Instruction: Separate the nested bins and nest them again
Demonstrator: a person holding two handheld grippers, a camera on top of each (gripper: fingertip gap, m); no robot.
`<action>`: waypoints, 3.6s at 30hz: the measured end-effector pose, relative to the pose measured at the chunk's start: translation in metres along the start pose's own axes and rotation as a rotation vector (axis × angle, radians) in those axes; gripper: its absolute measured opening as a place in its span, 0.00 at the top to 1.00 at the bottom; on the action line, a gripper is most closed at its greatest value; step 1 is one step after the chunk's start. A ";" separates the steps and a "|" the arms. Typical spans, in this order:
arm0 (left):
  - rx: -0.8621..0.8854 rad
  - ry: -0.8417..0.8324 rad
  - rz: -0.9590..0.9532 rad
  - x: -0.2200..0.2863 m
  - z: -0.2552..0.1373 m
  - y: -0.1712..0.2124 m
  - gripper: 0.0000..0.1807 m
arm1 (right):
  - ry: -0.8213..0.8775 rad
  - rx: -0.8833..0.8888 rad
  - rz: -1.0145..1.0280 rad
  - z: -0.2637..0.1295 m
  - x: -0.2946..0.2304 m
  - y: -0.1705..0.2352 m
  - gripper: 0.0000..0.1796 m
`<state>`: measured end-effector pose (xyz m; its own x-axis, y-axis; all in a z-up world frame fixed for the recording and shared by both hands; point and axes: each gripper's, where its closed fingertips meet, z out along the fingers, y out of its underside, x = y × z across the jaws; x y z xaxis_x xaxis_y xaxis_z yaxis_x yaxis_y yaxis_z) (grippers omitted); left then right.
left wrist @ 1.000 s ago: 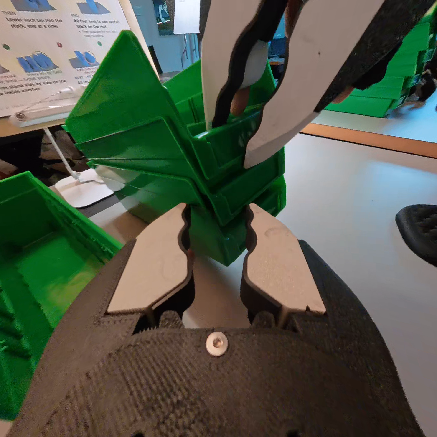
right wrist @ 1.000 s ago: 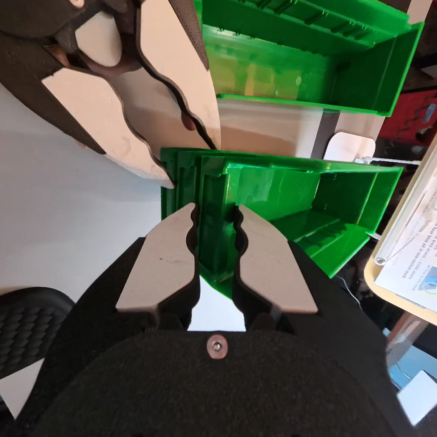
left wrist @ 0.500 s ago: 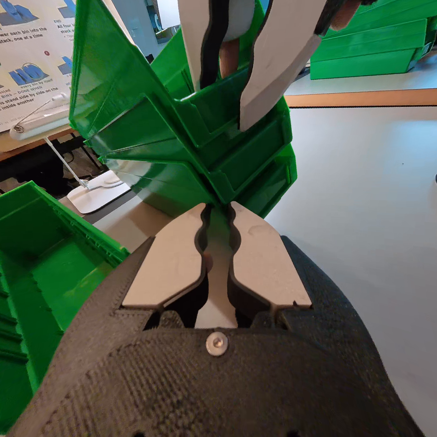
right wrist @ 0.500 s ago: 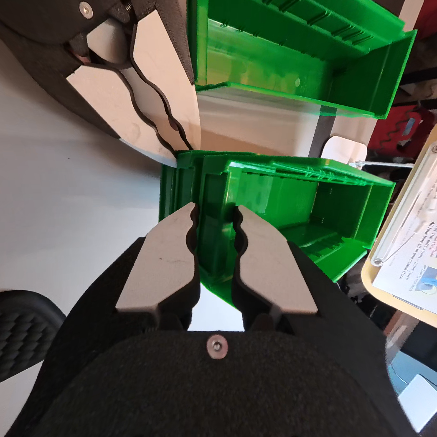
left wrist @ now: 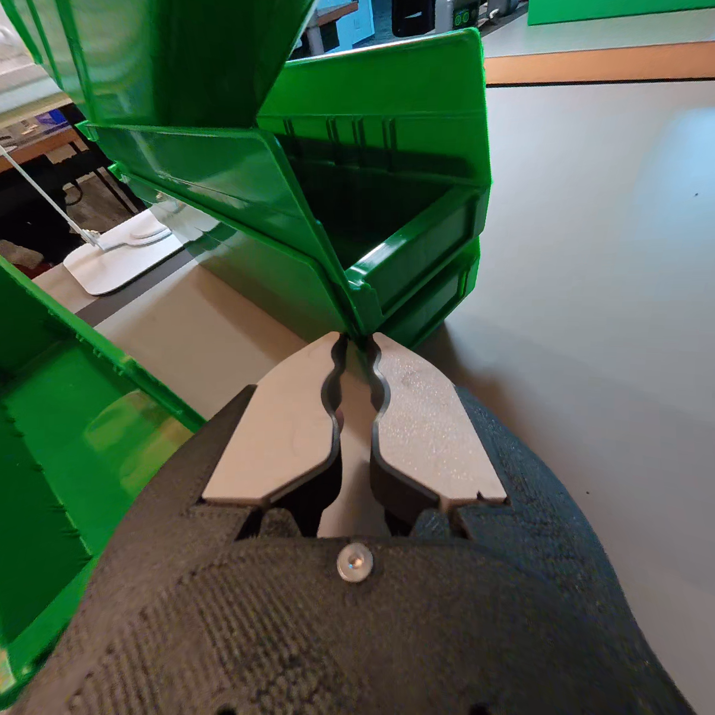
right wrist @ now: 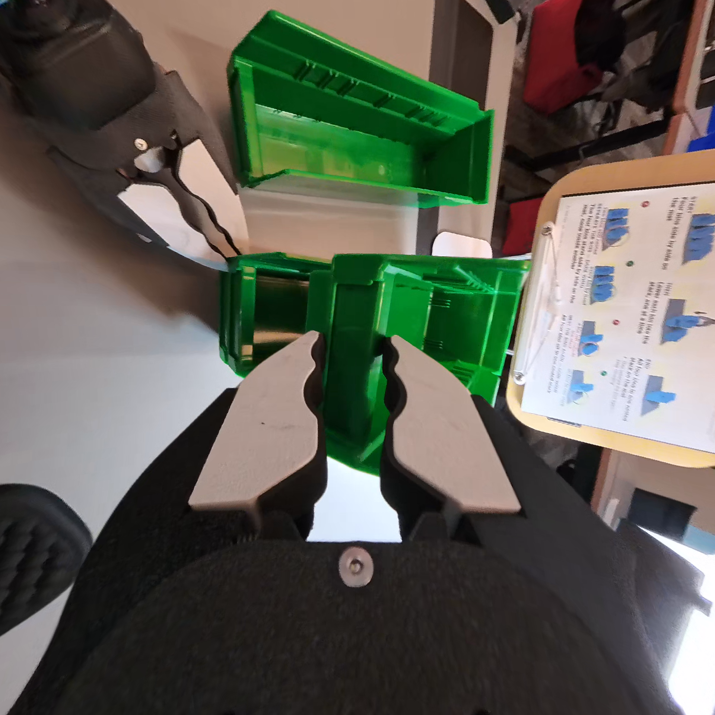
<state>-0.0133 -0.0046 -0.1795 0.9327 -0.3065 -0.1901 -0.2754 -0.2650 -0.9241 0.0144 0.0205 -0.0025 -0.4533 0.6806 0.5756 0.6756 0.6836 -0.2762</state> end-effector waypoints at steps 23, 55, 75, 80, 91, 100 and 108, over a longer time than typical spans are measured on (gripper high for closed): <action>0.133 0.019 -0.026 -0.002 -0.037 -0.023 0.82 | -0.010 -0.010 0.000 -0.009 0.009 0.007 0.84; 0.270 -0.109 0.085 -0.016 -0.036 -0.077 0.84 | -0.102 -0.307 0.006 0.083 -0.061 0.029 0.79; 0.170 -0.082 0.036 -0.021 -0.084 -0.030 0.80 | 0.158 -0.194 0.040 -0.046 0.007 0.020 0.79; 0.164 -0.069 0.027 -0.019 -0.083 -0.028 0.80 | 0.169 -0.246 0.066 -0.065 -0.002 0.076 0.79; 0.119 -0.063 0.022 -0.016 -0.074 -0.017 0.80 | 0.097 -0.433 0.110 0.042 -0.083 0.253 0.79; 0.093 -0.063 0.011 -0.016 -0.069 -0.009 0.80 | 0.072 -0.462 0.054 0.085 -0.103 0.310 0.79; 0.091 -0.059 0.024 -0.013 -0.068 -0.008 0.80 | 0.087 -0.516 0.044 0.082 -0.111 0.338 0.79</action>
<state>-0.0391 -0.0610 -0.1469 0.9389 -0.2567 -0.2292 -0.2779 -0.1731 -0.9449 0.2457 0.1973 -0.2230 -0.3831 0.6662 0.6399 0.9013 0.4212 0.1010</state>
